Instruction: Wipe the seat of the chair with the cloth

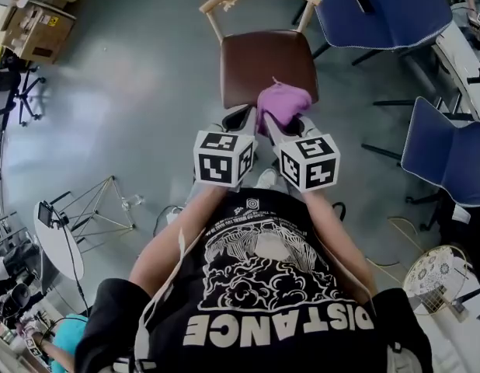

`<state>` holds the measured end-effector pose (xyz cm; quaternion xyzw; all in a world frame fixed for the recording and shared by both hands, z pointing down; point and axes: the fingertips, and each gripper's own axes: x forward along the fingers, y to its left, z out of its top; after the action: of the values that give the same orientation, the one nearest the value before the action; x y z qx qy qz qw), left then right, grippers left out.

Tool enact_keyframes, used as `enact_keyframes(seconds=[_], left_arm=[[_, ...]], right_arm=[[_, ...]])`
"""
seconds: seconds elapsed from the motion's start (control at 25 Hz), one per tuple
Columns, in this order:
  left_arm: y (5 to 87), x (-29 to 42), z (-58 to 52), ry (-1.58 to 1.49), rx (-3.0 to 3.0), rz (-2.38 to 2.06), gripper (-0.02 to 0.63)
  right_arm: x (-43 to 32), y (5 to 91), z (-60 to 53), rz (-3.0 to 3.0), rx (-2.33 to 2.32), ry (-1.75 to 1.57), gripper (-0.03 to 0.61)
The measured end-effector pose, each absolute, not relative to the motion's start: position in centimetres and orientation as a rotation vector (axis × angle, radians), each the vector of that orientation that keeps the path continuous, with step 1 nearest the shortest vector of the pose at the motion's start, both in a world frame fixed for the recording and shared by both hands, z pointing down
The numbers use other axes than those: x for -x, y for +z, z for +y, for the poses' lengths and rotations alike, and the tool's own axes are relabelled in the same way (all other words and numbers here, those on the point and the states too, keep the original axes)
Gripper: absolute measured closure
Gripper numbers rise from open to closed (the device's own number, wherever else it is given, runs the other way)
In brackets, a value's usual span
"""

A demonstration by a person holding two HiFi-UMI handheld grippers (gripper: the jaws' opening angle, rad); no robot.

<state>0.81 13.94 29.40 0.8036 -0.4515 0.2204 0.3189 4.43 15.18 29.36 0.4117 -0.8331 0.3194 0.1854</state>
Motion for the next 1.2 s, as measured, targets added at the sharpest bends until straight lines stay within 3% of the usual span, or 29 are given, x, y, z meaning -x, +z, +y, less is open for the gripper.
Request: enact_keyframes(seconds=[0.56,1.2], left_arm=[[32.8,7.6,1.9,0.531,-2.024,-1.105,0.617],[43.8,13.3,-5.8,0.548,-1.881,-1.047,0.617]], right_arm=[[4.8,33.1,3.7,-2.249,-1.03,0.932,0.522],[10.1,44.2,-5.5,-2.129,-0.909,0.953,0.518]])
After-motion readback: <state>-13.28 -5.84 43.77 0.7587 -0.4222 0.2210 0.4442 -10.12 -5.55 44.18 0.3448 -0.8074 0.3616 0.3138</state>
